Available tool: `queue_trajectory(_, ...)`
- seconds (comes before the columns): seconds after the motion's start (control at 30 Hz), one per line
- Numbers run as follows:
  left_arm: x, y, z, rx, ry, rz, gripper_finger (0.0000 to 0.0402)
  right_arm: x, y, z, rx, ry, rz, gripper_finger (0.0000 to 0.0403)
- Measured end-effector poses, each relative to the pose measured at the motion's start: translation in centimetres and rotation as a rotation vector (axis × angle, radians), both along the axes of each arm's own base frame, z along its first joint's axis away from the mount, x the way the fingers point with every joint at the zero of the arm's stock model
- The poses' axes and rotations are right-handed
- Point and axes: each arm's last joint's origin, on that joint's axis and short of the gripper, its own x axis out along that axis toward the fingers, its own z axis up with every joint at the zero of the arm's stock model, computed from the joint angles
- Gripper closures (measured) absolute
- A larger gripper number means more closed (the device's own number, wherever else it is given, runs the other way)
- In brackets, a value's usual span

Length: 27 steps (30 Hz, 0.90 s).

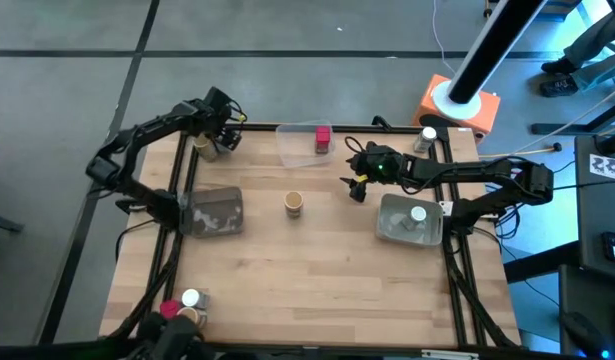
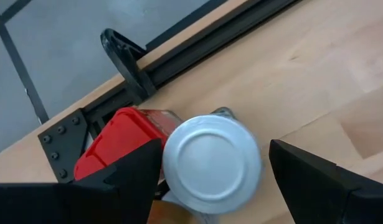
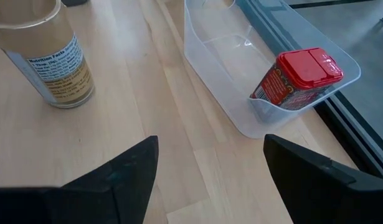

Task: Sort spices by type
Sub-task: Put the top left white spice bottle into the gray bin

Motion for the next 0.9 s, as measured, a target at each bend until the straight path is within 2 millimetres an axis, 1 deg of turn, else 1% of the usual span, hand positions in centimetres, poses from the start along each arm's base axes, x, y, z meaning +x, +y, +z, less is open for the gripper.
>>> queue_trajectory(0.1, 0.1, 0.1, -0.3, -0.009, 0.01, -0.011, 0.0122, 0.0, 0.0, 0.0, 0.0, 0.0, 0.0, 0.0114)
queue_trajectory(0.17, 0.1, 0.1, -0.3, -0.009, 0.01, -0.013, 0.0131, 0.0, 0.0, 0.0, -0.001, 0.0, 0.0, 0.0114)
queue_trajectory(0.4, 0.2, 0.0, -0.2, -0.008, 0.0, -0.022, 0.0209, 0.0, 0.0, 0.0, -0.005, 0.002, 0.004, 0.0114)
queue_trajectory(0.6, 0.4, -0.1, -0.1, -0.013, 0.007, -0.055, 0.0211, 0.0, 0.0, 0.0, -0.005, 0.002, 0.004, 0.0114)
queue_trajectory(0.73, 0.6, -1.0, 0.4, -0.018, 0.013, -0.085, 0.0211, 0.0, 0.0, 0.0, -0.005, 0.004, 0.004, 0.0114)
queue_trajectory(0.8, 0.9, -1.6, 1.2, -0.002, 0.0, -0.106, 0.0211, 0.0, 0.0, 0.0, -0.002, 0.009, 0.005, 0.0114)
queue_trajectory(0.9, 1.7, -2.5, 3.0, 0.054, -0.038, -0.151, 0.0211, -0.1, 0.1, -0.1, 0.008, 0.015, 0.0, 0.0114)
